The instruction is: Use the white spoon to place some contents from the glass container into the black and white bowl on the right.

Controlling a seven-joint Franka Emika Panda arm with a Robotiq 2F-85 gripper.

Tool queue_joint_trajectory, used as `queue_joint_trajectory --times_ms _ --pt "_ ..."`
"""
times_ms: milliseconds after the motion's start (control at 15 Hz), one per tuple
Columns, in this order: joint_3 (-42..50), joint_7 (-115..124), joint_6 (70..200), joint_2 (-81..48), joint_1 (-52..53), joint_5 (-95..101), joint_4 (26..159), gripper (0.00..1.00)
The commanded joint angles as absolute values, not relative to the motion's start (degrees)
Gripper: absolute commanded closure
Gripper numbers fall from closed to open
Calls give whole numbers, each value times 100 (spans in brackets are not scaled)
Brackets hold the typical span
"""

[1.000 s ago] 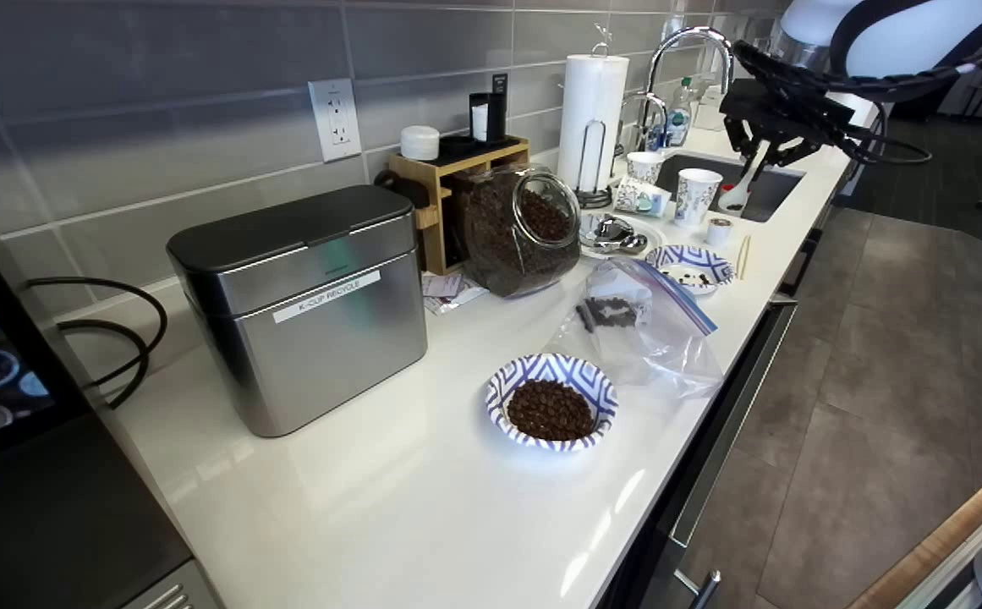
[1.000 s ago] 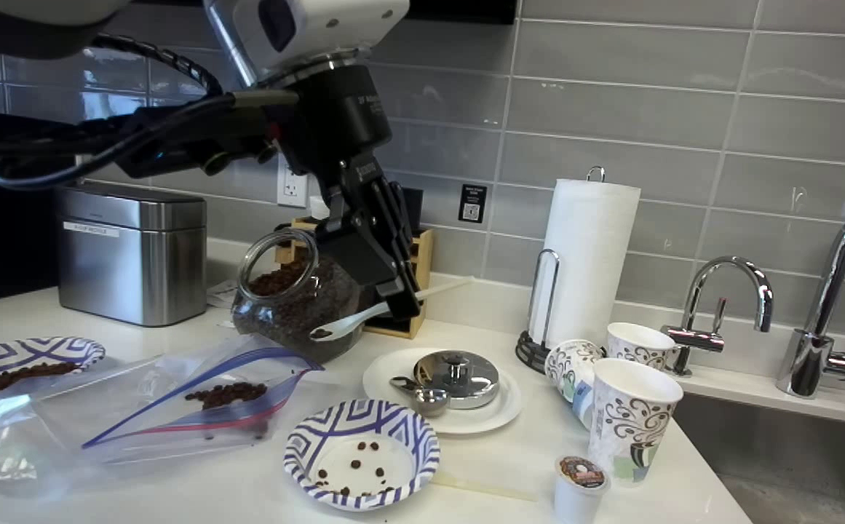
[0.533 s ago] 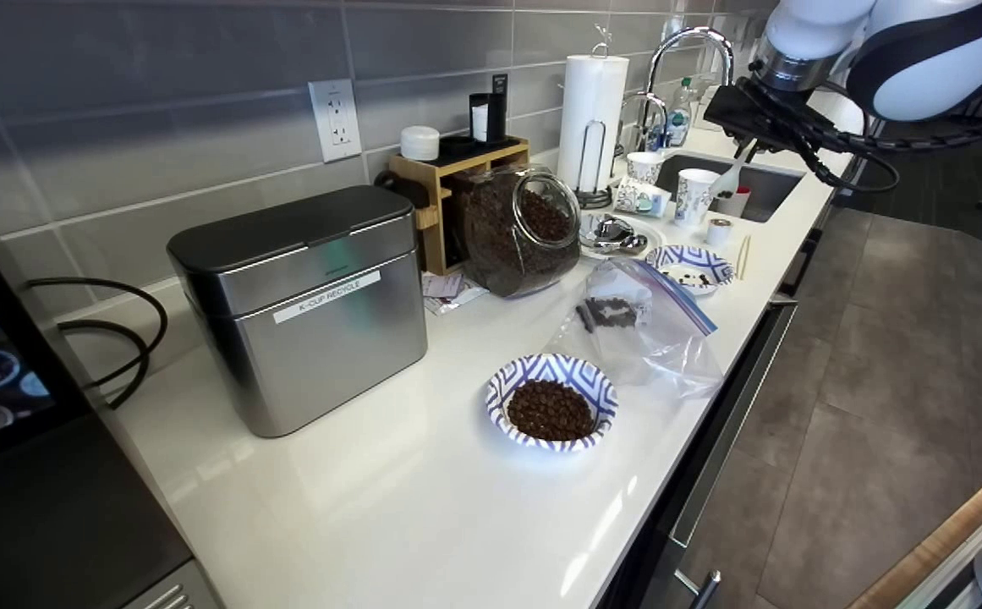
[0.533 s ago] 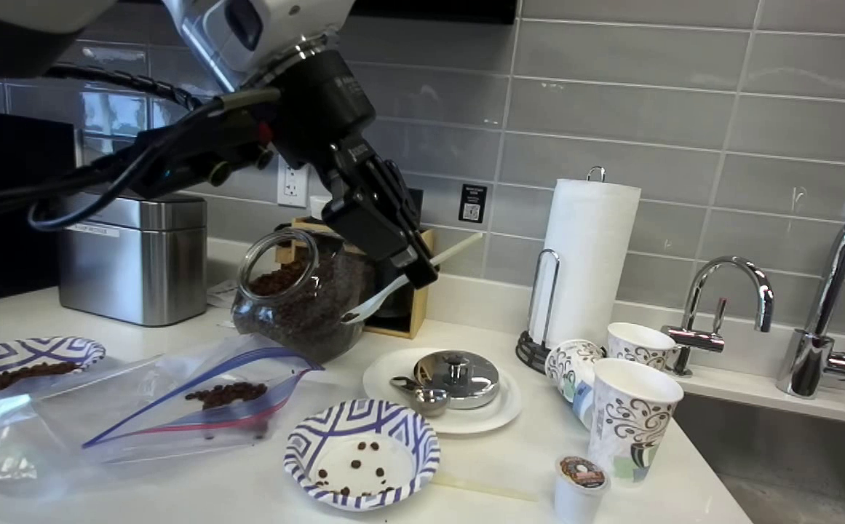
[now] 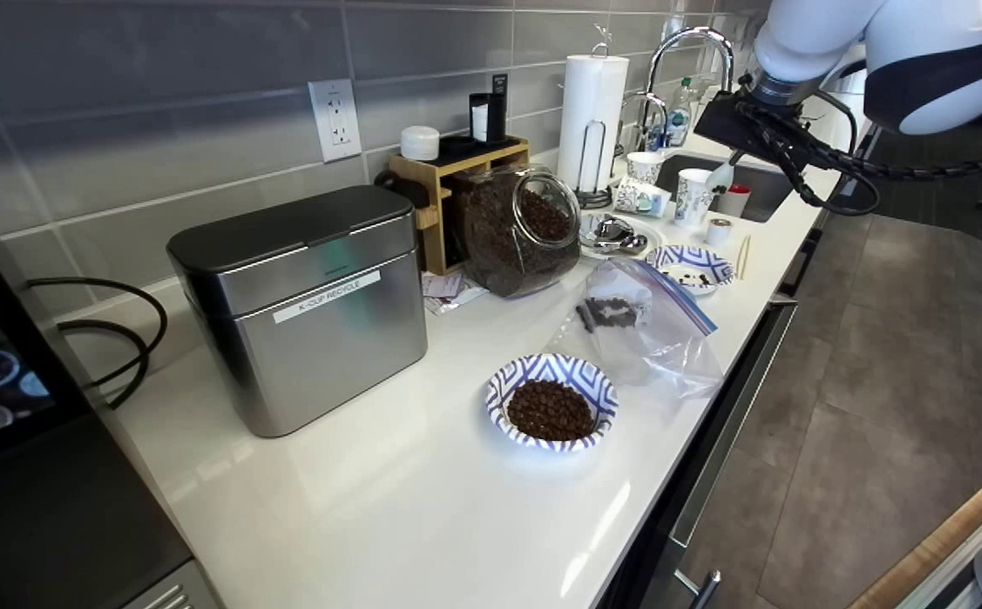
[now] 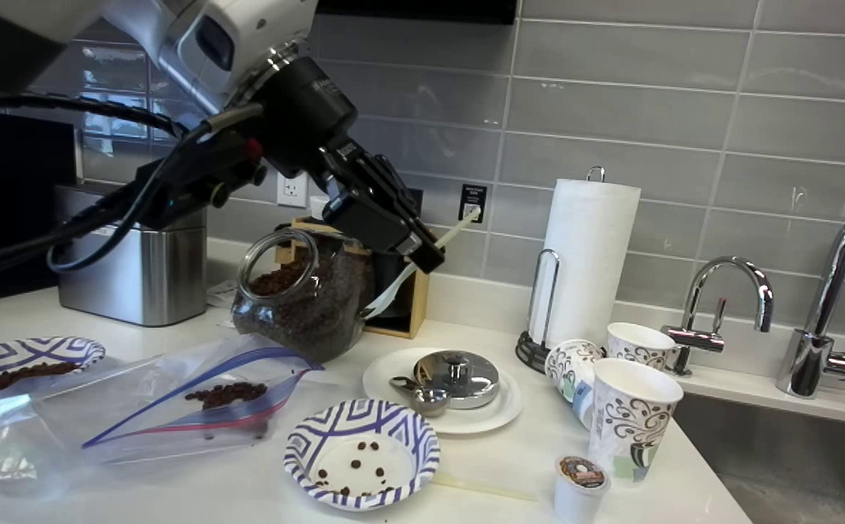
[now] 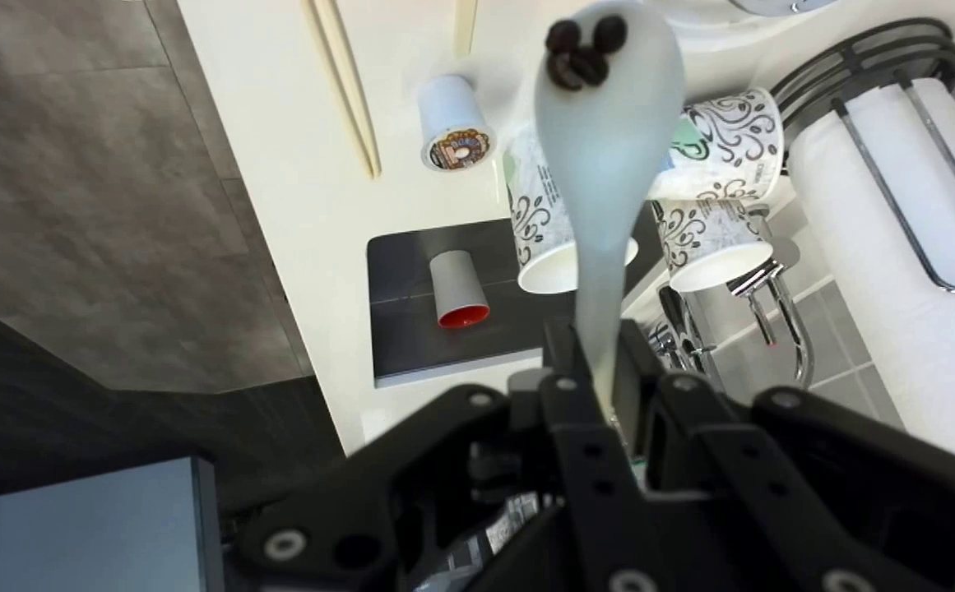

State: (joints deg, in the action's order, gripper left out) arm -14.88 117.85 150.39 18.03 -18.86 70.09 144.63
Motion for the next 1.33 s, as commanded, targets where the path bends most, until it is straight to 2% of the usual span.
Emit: queue_joint_trajectory --times_ms 0,467,533,800,867,1267 --pt "-1721 12625 14938 1870 -1987 7777 14528 97" --pt "-1766 12827 14826 1795 -1924 8218 14464 97" --pt "-1770 12833 14820 1791 -1922 8232 14463 87" --pt "-1766 12821 14820 1791 -1922 8232 14446 87" --pt "-1766 12821 14820 1791 -1922 8232 14445 97" --pt "-1936 13215 14539 2099 -1940 9425 14486 97"
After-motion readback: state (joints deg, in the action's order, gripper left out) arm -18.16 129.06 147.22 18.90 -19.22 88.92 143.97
